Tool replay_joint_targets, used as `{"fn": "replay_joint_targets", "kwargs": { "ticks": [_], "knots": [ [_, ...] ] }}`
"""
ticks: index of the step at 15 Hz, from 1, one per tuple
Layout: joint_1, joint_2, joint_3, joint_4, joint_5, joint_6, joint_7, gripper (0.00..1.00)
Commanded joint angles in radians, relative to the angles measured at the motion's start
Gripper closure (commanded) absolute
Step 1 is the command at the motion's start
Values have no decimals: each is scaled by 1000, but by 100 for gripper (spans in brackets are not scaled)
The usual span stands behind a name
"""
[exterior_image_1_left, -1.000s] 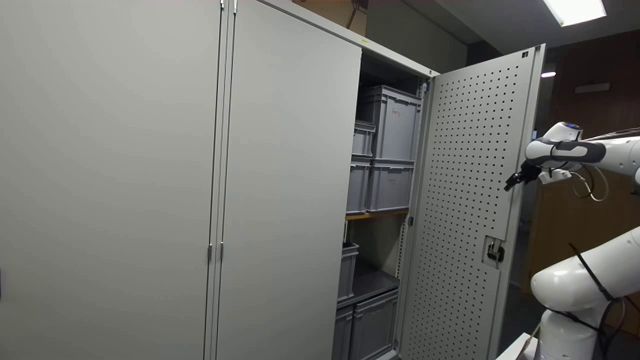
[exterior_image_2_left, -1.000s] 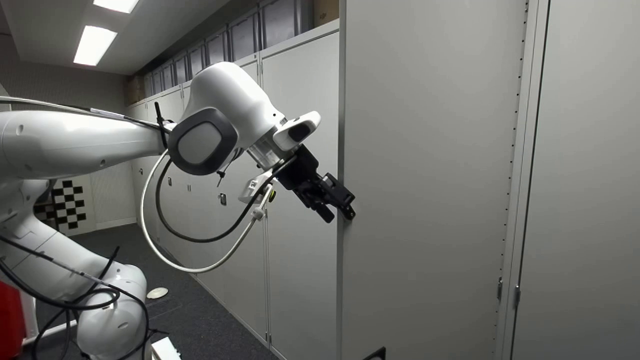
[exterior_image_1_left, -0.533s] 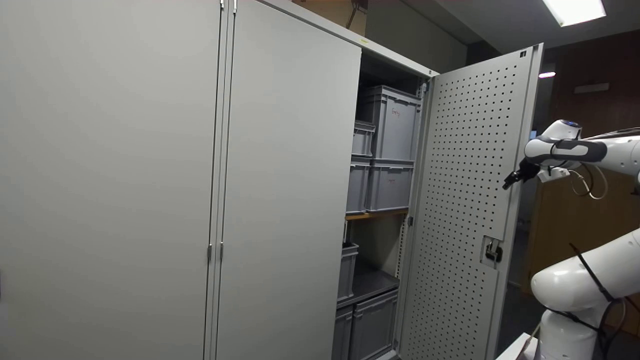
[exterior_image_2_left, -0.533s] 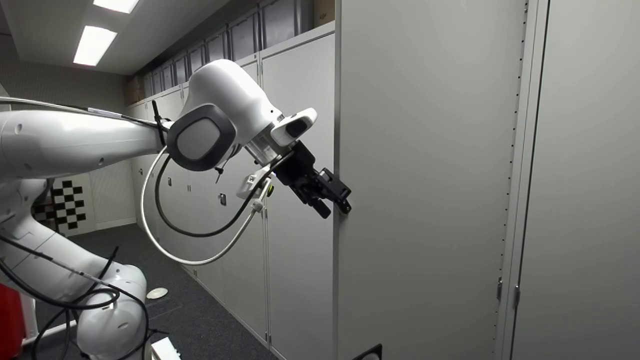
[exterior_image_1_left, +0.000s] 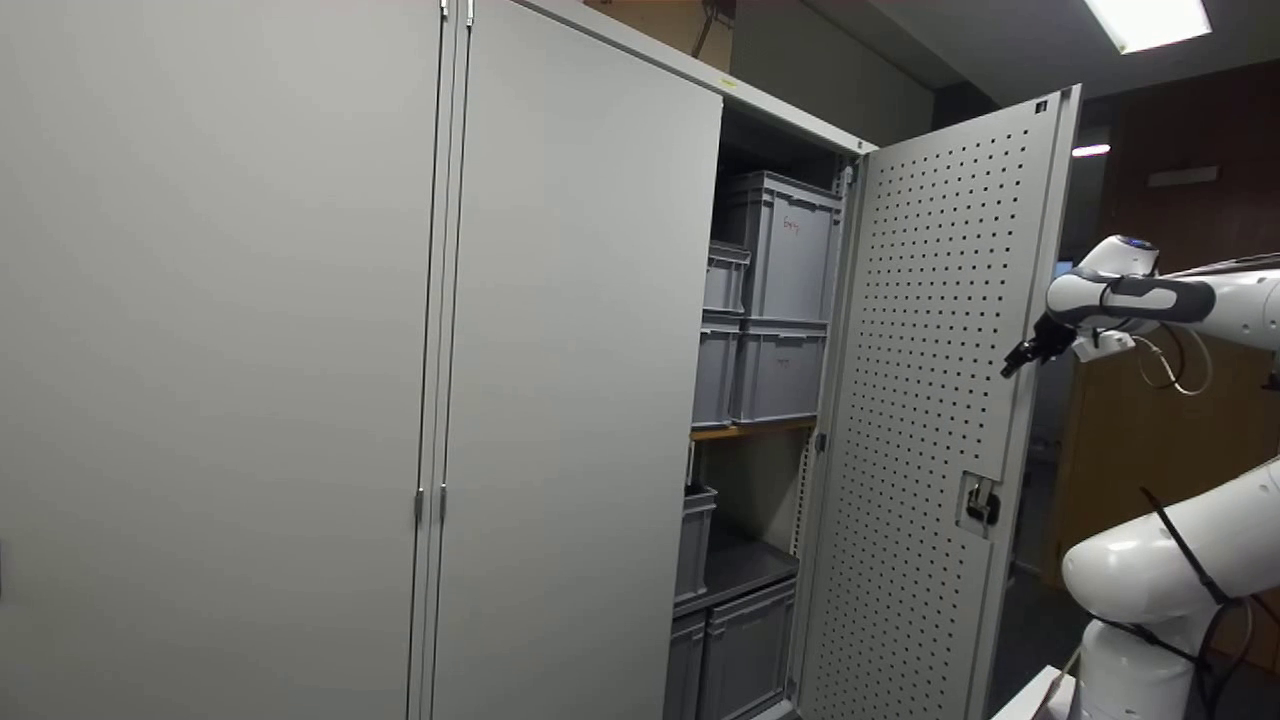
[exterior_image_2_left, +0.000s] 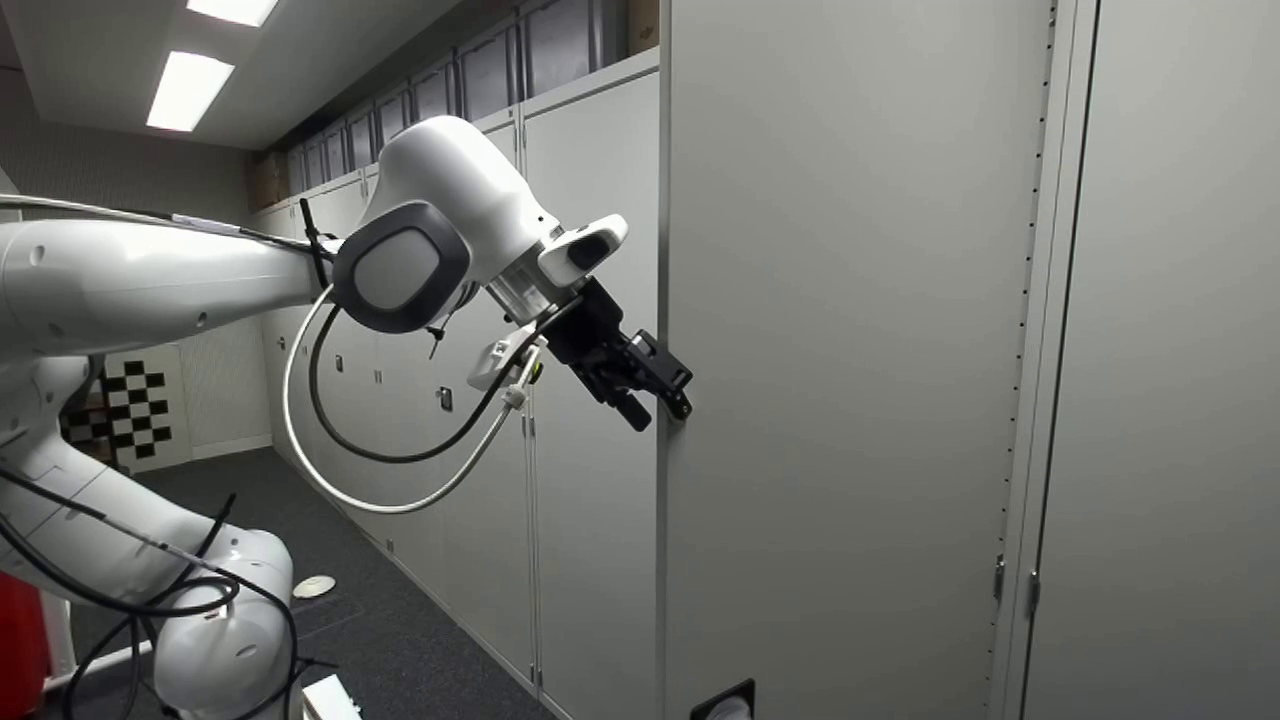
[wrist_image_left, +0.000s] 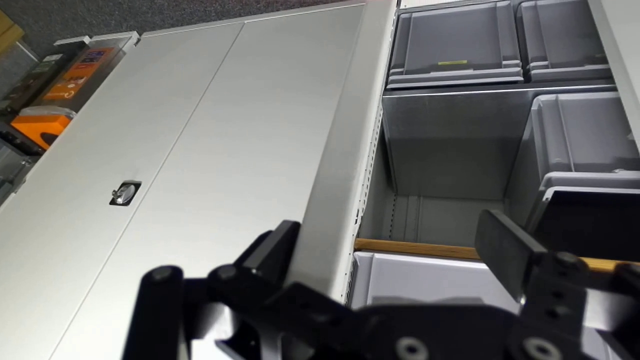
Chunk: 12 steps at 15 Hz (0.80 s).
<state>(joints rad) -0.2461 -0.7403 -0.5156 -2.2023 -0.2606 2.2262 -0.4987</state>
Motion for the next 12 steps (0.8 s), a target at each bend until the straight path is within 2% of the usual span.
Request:
{"fn": "replay_joint_targets", "kwargs": {
  "ticks": [1, 12],
  "knots": [
    [74, 46, 29, 42, 39, 43, -19, 0],
    [98, 34, 77, 49, 40, -14, 21, 0]
  ]
}}
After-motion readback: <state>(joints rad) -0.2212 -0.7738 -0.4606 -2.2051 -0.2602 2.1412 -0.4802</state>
